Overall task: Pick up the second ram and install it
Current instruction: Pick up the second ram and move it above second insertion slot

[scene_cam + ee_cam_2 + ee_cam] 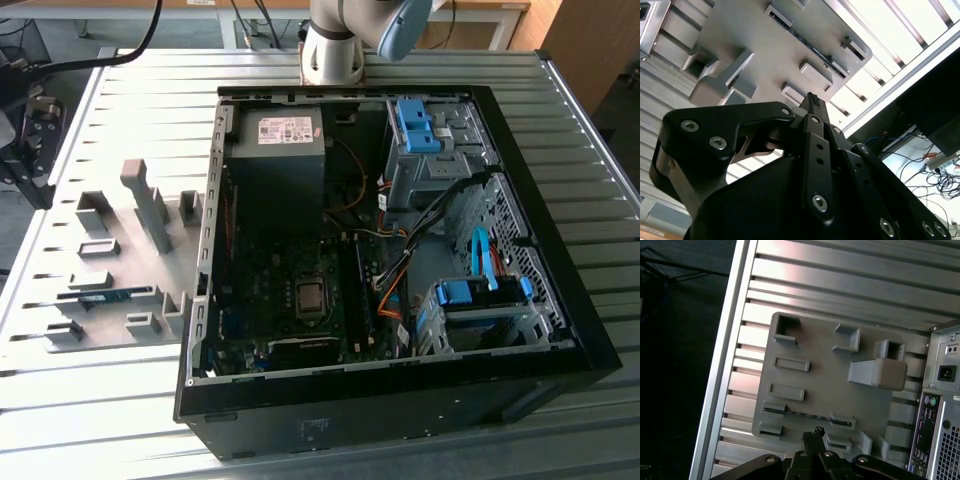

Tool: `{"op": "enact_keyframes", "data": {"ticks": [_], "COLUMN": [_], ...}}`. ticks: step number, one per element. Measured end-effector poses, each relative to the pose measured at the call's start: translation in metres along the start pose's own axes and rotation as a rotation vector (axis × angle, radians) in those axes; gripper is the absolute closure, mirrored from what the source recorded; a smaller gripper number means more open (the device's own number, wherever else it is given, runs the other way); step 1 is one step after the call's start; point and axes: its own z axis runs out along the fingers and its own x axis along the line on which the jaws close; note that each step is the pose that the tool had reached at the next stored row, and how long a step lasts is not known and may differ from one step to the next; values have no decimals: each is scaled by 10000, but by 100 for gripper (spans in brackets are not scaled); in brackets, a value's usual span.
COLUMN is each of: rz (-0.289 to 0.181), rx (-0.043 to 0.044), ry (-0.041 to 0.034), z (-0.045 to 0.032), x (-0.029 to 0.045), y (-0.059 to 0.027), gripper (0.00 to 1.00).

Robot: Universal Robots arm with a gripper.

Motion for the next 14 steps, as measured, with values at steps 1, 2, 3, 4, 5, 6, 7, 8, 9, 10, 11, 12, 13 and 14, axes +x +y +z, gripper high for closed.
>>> {"op": "enact_keyframes", "data": {"ticks": [1,2,3,4,5,6,7,8,9,10,11,12,13,14], "rz": [-36,-71,-107,-143,-180,-216,-252,-288,-323,-359,-399,-436,-473,-510], "rx": [0,1,1,1,1,2,2,2,3,2,3,3,3,4], "ry": [2,3,4,5,7,8,10,11,13,14,15,17,18,19], "z": [0,0,0,0,0,0,0,0,0,0,0,0,0,0], "x": [0,0,0,0,0,0,0,0,0,0,0,0,0,0], "y": [0,0,0,0,0,0,0,0,0,0,0,0,0,0], "gripper": [89,89,89,89,89,89,89,89,89,89,89,89,89,89]}}
